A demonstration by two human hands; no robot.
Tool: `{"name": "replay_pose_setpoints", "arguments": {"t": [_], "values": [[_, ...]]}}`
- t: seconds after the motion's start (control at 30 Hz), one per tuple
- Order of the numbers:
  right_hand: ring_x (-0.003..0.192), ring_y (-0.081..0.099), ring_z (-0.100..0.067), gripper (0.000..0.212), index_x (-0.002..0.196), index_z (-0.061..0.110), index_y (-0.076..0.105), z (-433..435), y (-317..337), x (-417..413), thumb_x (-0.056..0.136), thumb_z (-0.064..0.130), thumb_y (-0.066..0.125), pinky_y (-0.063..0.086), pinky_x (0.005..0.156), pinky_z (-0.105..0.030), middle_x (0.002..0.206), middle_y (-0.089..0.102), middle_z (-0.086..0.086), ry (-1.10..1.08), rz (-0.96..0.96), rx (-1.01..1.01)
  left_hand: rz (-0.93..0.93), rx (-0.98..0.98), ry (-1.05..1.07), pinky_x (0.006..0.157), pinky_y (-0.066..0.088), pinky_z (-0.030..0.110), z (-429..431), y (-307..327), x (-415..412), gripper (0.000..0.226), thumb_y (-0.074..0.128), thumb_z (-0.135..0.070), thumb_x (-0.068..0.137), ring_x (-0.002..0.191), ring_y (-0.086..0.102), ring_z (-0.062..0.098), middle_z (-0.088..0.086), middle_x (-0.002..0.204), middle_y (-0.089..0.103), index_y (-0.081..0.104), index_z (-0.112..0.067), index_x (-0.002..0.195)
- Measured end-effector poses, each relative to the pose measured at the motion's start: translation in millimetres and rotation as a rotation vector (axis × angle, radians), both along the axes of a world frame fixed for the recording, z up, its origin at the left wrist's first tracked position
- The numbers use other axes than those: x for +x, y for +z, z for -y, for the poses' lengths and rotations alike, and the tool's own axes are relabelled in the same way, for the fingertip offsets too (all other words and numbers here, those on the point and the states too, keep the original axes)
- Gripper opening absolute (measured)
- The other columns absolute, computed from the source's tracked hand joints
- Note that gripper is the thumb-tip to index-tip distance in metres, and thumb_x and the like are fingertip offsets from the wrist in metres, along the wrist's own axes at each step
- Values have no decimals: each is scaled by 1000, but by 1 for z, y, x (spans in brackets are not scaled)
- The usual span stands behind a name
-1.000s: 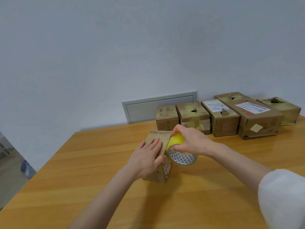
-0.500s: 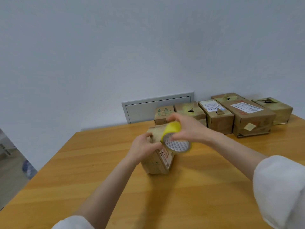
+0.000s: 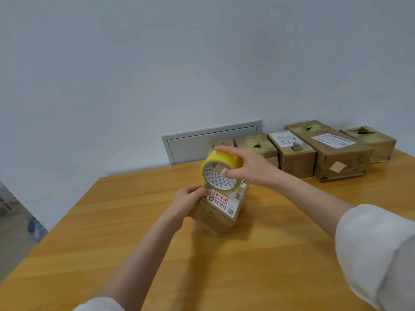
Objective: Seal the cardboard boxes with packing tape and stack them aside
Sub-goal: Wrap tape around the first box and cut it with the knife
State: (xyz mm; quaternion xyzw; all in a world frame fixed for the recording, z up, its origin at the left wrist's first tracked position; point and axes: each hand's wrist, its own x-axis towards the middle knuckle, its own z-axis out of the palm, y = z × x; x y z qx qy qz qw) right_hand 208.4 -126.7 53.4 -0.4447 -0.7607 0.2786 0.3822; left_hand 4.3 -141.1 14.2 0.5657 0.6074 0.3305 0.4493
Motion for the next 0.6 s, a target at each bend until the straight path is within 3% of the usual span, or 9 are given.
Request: {"name": "replay_pose_setpoints", "arguments": {"t": [0.1,0.2,0.3,0.47,0.6], "values": [[76,56,10,61,126,45,56,1,10,12,76,13,67,39,56,-4,103,53,22,7,107,-33,17,-29,46,63,53,26,-1,-5,-7,28,64,-38,84,80,65,15,-1,89,72,68,-23,107],[87,57,8,46,111,53,60,7,4,33,76,24,69,45,66,-11,112,52,25,80,346,-152,105,-108,106,63,53,28,0,-13,-18,37,65,-42,83,80,65,17,3,91,70,63,-18,112],[102,53,2,36,111,52,59,11,-13,43,79,40,72,42,78,-18,117,57,21,49,273,-186,110,-107,109,66,53,30,-3,-18,-21,37,65,-43,84,84,66,17,3,92,71,63,-20,112],[116,50,-4,35,114,45,66,11,-17,43,79,48,71,40,93,-27,122,59,18,14,151,-132,126,-110,112,61,53,26,-4,-22,-25,30,66,-42,82,69,64,13,-7,66,70,68,-19,100],[115,50,-7,32,108,48,67,11,-18,46,76,50,71,41,91,-28,126,58,17,53,313,-228,138,-134,105,68,55,30,-4,-21,-25,34,66,-42,82,80,64,17,2,87,70,64,-18,107]]}}
